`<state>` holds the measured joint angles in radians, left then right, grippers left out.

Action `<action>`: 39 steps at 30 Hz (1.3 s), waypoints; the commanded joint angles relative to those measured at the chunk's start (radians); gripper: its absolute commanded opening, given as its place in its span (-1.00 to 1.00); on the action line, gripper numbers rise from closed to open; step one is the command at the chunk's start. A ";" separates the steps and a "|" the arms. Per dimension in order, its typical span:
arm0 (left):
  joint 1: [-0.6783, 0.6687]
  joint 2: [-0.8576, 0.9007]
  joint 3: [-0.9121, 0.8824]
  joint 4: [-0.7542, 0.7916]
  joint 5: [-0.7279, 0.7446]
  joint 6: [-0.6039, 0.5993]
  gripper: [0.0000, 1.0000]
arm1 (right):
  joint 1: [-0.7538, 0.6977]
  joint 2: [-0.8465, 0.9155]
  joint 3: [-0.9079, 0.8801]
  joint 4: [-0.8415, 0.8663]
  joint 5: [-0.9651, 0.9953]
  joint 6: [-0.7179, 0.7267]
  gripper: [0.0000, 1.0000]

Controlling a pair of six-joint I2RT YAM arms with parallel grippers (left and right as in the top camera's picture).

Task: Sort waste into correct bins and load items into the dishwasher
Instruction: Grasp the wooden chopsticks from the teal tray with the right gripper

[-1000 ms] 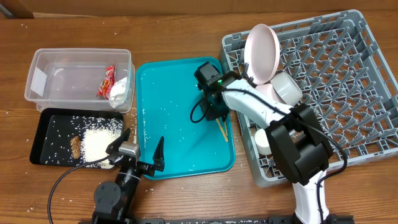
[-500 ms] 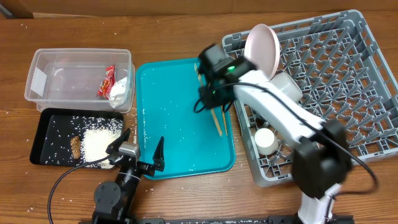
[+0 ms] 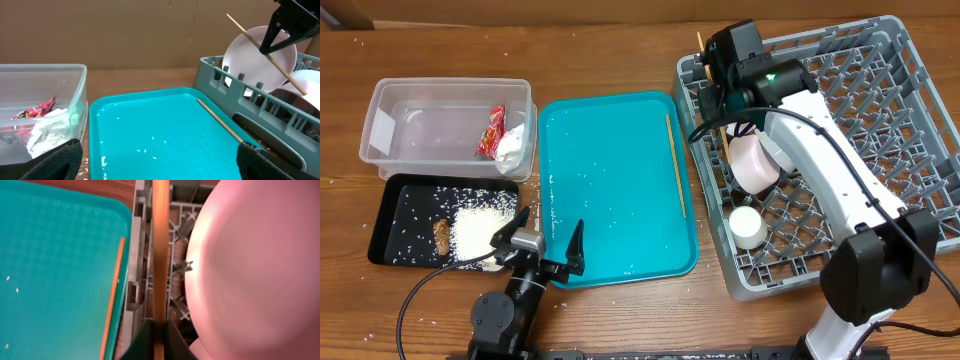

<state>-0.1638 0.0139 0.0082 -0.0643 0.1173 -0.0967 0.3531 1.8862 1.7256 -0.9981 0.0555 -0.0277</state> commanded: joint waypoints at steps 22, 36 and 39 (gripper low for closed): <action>-0.002 -0.003 -0.003 -0.002 0.006 0.011 1.00 | 0.274 0.227 -0.058 0.053 0.230 0.251 -0.10; -0.002 -0.003 -0.003 -0.002 0.006 0.011 1.00 | 0.243 0.381 -0.055 0.030 0.066 0.241 -0.92; -0.002 -0.003 -0.003 -0.002 0.006 0.011 1.00 | 0.253 0.373 -0.040 -0.006 0.040 0.238 -0.92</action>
<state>-0.1638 0.0139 0.0082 -0.0643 0.1173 -0.0967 0.5957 2.2208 1.6798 -0.9802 0.1825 0.2276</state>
